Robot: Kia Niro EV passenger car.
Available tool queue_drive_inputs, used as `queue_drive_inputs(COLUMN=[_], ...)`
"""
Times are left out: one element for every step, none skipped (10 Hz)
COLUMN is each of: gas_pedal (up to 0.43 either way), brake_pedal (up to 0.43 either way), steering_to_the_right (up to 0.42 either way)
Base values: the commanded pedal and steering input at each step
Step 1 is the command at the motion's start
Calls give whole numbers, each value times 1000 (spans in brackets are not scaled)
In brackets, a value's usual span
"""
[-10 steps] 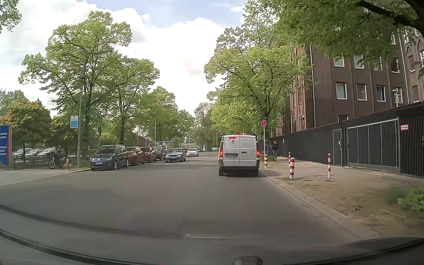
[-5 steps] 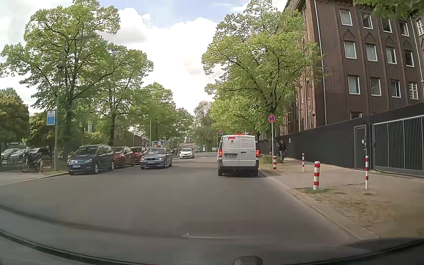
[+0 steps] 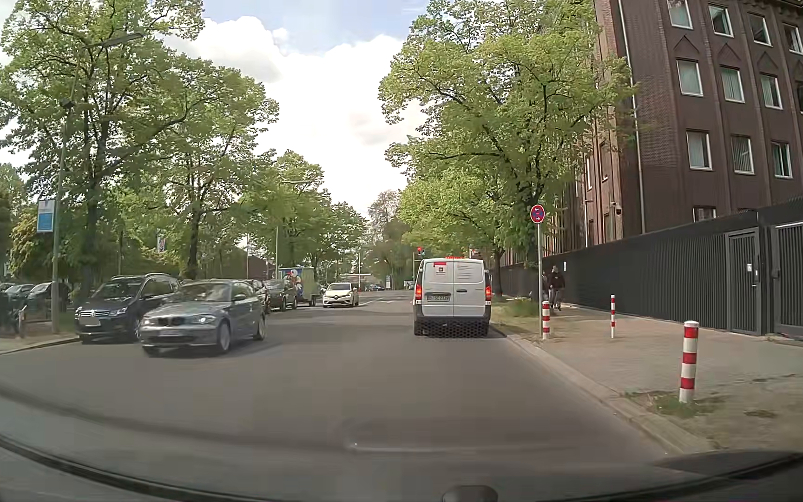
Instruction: Follow the waypoints while adhering to traffic rules and regulations
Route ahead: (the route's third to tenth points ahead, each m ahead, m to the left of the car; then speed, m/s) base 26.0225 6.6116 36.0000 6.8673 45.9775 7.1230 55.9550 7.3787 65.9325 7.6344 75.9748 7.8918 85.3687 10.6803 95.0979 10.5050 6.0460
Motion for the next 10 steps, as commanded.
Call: queue_drive_inputs(gas_pedal=[0, 0, 0, 0, 0, 47, 98, 138, 220, 228], brake_pedal=[24, 24, 24, 24, 24, 24, 18, 24, 24, 24], steering_to_the_right=[-10, -10, -10, -10, -10, -10, -10, -10, -10, -9])
